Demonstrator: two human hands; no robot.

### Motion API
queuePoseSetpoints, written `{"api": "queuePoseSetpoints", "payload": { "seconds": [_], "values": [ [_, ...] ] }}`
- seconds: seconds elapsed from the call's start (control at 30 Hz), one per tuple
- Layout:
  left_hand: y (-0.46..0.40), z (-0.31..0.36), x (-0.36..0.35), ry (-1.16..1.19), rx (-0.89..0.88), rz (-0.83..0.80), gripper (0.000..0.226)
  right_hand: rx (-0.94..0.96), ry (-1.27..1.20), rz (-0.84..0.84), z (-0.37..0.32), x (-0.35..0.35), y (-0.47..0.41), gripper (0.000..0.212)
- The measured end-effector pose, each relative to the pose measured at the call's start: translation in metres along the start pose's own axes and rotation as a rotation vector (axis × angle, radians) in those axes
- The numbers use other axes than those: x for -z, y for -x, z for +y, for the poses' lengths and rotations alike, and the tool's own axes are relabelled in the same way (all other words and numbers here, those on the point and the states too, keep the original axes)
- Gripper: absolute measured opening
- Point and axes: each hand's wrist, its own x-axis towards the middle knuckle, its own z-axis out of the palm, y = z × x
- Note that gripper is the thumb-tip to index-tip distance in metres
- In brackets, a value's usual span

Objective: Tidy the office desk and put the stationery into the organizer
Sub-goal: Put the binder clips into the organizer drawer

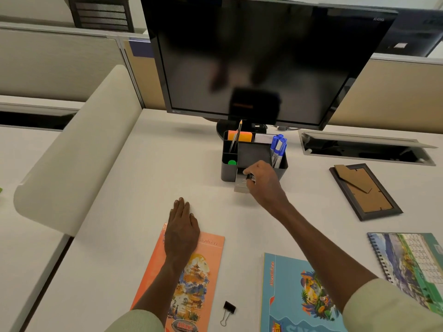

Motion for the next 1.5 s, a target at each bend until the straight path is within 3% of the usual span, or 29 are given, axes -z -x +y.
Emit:
{"api": "queuePoseSetpoints", "payload": {
  "seconds": [0.37,0.8,1.33,1.5],
  "values": [
    [0.000,-0.002,-0.001,-0.015,0.007,-0.015,0.044,0.054,-0.040,0.130,0.001,-0.001,0.037,0.013],
    [0.000,-0.002,0.001,-0.016,-0.022,-0.054,0.046,0.135,-0.099,-0.195,0.009,-0.004,0.105,0.008],
    [0.002,-0.006,0.000,-0.044,-0.065,-0.054,0.046,0.163,-0.146,-0.771,-0.011,-0.028,0.190,0.040],
    [0.003,-0.006,-0.001,-0.045,-0.069,-0.050,0.046,0.241,-0.095,-0.795,-0.020,-0.032,0.202,0.041]
  ]
}}
